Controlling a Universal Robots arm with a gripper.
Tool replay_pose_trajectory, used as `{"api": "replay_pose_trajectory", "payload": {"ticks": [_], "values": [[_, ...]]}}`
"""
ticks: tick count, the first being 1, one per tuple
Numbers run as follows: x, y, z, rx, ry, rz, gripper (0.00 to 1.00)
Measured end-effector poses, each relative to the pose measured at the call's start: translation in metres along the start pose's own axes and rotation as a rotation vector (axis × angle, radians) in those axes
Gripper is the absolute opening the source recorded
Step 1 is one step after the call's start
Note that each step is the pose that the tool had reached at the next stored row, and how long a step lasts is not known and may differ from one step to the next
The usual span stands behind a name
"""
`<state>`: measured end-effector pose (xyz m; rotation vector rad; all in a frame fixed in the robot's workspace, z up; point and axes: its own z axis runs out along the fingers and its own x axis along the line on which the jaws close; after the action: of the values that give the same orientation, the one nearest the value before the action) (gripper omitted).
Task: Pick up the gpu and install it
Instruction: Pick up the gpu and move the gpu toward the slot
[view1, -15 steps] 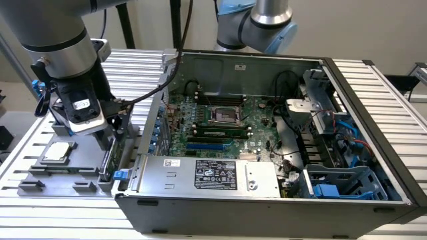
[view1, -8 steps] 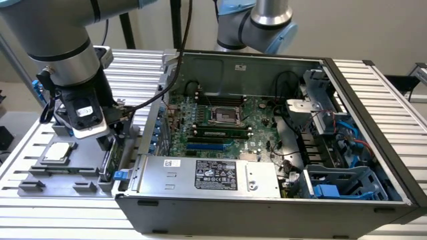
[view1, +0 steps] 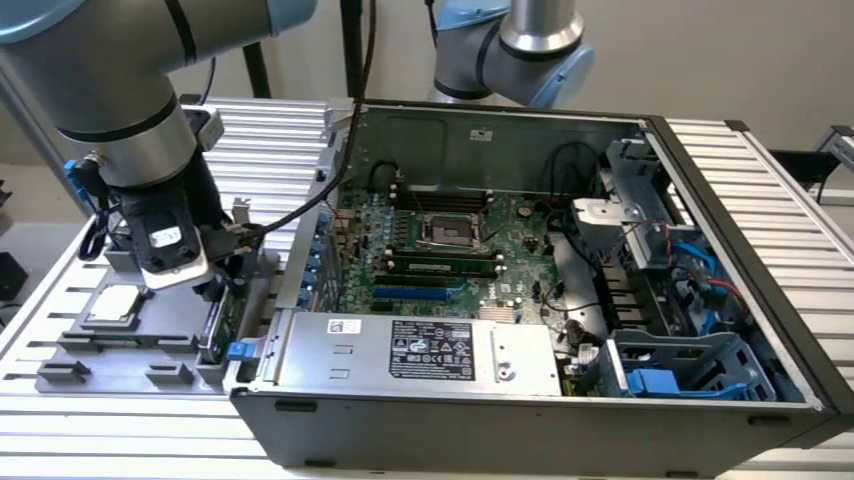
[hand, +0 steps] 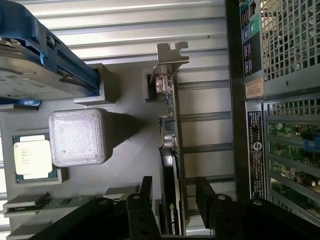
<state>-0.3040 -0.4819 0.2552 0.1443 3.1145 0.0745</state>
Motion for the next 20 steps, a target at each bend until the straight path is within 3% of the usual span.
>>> {"api": "replay_pose_trajectory", "payload": {"ticks": [6,20], "values": [[0.001,0.0041,0.0099,0.0001,0.0001,0.001,0.48],[0.001,0.0089,0.0169,0.0001,0.0,0.001,0.46]]}}
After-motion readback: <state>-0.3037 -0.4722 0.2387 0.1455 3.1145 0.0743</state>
